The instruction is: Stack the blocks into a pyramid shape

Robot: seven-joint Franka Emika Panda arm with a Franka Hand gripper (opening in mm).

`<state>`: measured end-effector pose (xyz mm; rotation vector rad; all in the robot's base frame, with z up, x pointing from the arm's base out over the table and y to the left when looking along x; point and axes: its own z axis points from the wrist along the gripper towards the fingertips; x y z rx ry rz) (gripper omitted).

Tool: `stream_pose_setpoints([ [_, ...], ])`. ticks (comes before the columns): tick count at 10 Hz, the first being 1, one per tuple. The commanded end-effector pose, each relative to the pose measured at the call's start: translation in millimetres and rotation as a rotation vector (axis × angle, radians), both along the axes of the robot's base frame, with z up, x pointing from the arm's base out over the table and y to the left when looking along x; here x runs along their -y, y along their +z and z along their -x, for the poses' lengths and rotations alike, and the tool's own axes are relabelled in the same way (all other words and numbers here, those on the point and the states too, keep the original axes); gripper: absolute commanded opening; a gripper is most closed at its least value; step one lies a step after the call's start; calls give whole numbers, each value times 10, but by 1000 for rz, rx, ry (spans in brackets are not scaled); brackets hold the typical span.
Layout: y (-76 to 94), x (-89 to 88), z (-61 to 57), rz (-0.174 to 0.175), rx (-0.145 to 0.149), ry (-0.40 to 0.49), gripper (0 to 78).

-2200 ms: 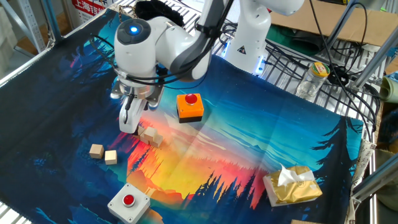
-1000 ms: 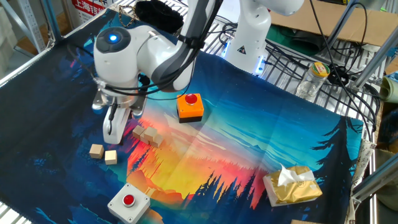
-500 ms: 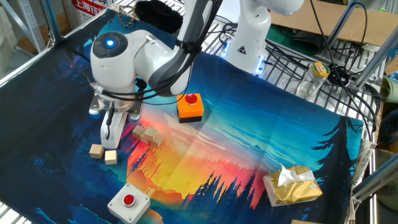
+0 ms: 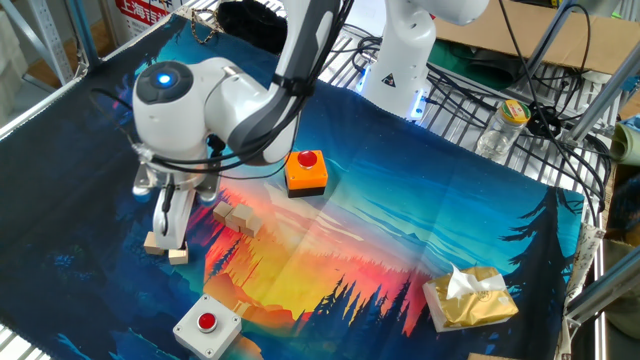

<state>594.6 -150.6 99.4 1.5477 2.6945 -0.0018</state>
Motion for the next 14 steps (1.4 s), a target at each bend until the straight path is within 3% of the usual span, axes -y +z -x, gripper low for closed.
stream_pose_setpoints([
  [1, -21, -29, -98, -6, 2, 2, 775],
  [6, -111, -132, -166, -2, 1, 23, 775],
  [14, -181, -111, -278, -12, 1, 96, 775],
])
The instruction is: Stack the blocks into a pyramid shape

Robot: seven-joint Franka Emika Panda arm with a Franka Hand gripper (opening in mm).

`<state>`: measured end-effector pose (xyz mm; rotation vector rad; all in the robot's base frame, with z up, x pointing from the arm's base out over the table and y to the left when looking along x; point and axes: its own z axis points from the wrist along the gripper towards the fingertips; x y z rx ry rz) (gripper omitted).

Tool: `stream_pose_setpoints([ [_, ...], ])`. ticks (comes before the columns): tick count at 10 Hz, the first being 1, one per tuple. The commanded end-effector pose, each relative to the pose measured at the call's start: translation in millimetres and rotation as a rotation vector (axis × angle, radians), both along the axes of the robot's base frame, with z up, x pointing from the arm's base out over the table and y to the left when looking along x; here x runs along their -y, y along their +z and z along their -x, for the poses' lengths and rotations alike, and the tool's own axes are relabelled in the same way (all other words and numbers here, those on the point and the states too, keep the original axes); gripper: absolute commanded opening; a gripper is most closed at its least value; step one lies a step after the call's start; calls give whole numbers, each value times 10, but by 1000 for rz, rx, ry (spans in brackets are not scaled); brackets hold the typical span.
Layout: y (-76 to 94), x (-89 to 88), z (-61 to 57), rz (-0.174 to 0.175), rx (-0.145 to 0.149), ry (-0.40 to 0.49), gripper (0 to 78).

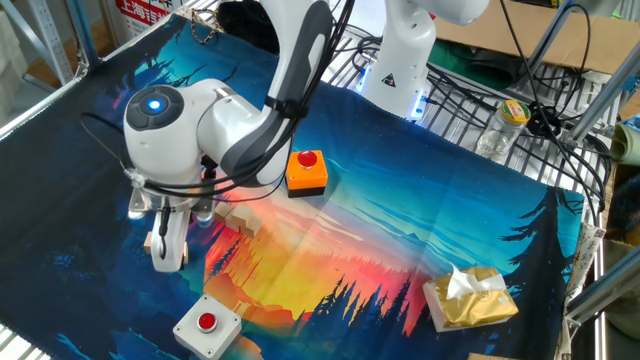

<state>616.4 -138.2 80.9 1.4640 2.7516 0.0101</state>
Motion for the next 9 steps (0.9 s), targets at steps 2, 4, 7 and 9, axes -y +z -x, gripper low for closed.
stream_pose_setpoints([
  [2, -3, 14, -63, -2, 6, 42, 775],
  [4, -7, 12, -63, -1, 6, 47, 11],
  [7, -7, 12, -63, -1, 6, 47, 11],
  [9, -7, 12, -63, -1, 6, 47, 11],
])
